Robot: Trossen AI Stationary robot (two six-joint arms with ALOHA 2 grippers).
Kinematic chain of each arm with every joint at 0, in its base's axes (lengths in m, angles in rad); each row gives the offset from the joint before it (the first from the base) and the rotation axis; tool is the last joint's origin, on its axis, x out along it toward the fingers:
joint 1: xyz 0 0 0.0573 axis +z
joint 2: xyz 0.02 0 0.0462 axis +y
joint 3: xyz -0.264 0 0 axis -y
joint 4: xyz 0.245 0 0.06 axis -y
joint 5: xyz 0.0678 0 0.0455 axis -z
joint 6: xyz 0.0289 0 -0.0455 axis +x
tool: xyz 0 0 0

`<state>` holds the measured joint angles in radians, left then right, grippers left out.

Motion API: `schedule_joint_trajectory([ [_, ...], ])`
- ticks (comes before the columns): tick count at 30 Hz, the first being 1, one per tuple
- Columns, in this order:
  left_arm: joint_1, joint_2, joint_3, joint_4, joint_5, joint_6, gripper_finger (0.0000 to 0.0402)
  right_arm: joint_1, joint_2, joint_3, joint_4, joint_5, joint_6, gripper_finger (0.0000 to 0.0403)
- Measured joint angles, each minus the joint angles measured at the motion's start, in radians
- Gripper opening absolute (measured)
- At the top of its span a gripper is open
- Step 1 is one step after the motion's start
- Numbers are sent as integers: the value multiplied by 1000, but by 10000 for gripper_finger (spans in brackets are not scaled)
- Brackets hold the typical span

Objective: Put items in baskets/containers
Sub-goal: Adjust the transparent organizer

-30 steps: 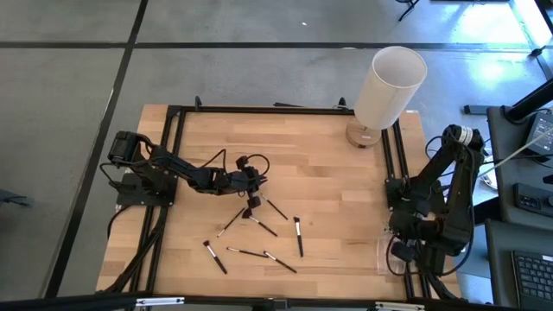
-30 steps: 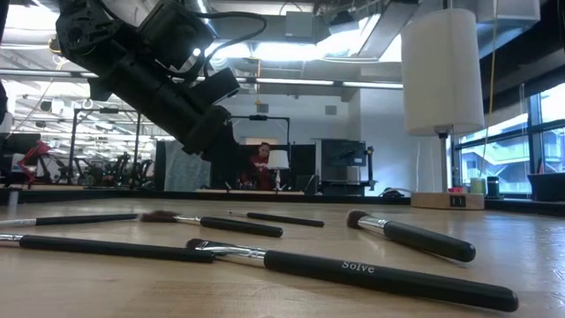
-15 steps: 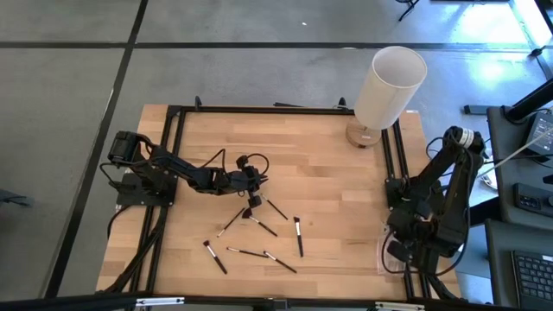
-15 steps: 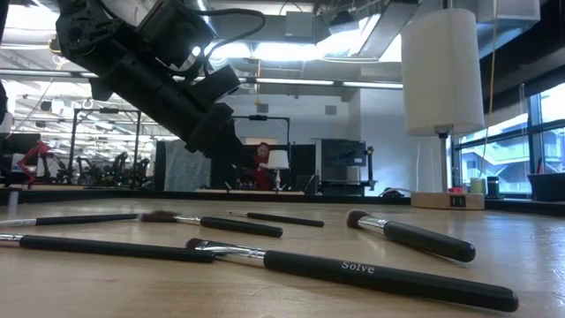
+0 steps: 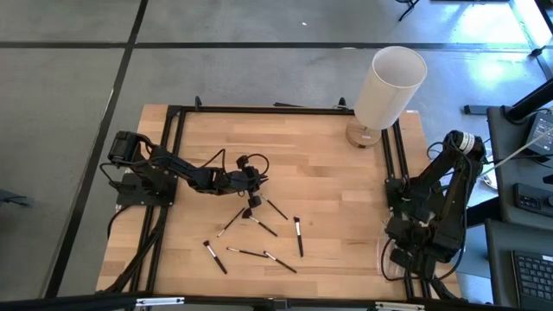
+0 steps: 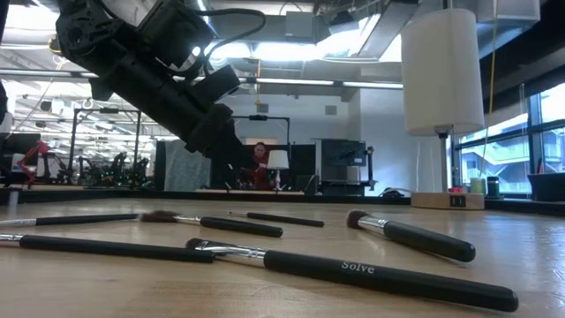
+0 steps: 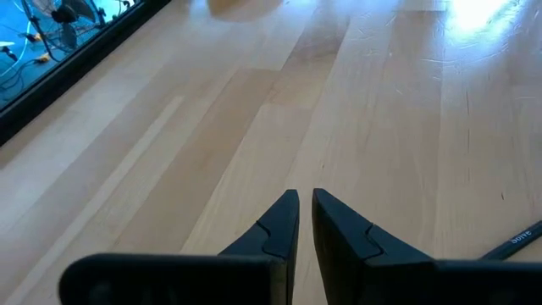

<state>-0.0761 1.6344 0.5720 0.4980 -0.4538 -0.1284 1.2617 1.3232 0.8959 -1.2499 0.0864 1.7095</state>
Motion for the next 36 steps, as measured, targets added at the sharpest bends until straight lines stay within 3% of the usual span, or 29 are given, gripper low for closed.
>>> schedule_joint_trajectory([
  [11,7,0,0,0,2,3,32,-14,70,0,31,27,-131,75],
  [18,7,0,0,6,2,3,32,-74,72,0,62,65,-205,16],
  [23,7,0,0,8,2,3,32,-130,72,2,85,105,-290,20],
  [28,7,0,0,8,2,3,32,-211,72,1,121,150,-475,10],
  [36,7,0,0,25,2,19,32,-418,72,1,232,192,-903,20],
])
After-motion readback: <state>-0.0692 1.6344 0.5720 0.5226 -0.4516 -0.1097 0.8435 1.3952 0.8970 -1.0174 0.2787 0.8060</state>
